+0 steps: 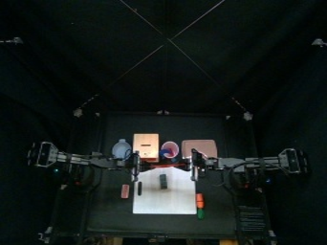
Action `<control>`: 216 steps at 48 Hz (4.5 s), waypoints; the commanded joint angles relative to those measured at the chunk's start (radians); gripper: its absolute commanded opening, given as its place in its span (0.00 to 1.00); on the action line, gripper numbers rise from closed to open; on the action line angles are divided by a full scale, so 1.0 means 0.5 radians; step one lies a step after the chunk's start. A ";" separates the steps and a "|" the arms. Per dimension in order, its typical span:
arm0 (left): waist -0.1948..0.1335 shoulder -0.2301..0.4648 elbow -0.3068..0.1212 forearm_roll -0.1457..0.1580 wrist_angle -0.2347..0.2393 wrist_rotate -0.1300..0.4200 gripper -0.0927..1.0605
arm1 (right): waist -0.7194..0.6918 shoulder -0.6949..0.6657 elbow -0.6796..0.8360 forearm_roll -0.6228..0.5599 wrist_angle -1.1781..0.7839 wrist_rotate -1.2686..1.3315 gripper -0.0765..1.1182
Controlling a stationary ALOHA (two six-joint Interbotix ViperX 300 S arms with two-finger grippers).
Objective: Cut the sushi into 4 pieces with the knife
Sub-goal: Cut the sushi into 4 pieces
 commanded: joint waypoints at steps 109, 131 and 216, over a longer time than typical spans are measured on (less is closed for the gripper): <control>-0.387 0.761 0.043 -0.393 -0.460 -0.015 0.26 | -0.132 0.782 -0.129 -0.074 0.466 0.000 0.13; -0.399 0.807 0.043 -0.408 -0.448 -0.015 0.26 | -0.123 0.853 -0.135 -0.067 0.469 0.000 0.13; -0.383 0.785 0.003 -0.423 -0.396 0.003 0.26 | -0.129 0.917 -0.291 -0.061 0.629 -0.006 0.13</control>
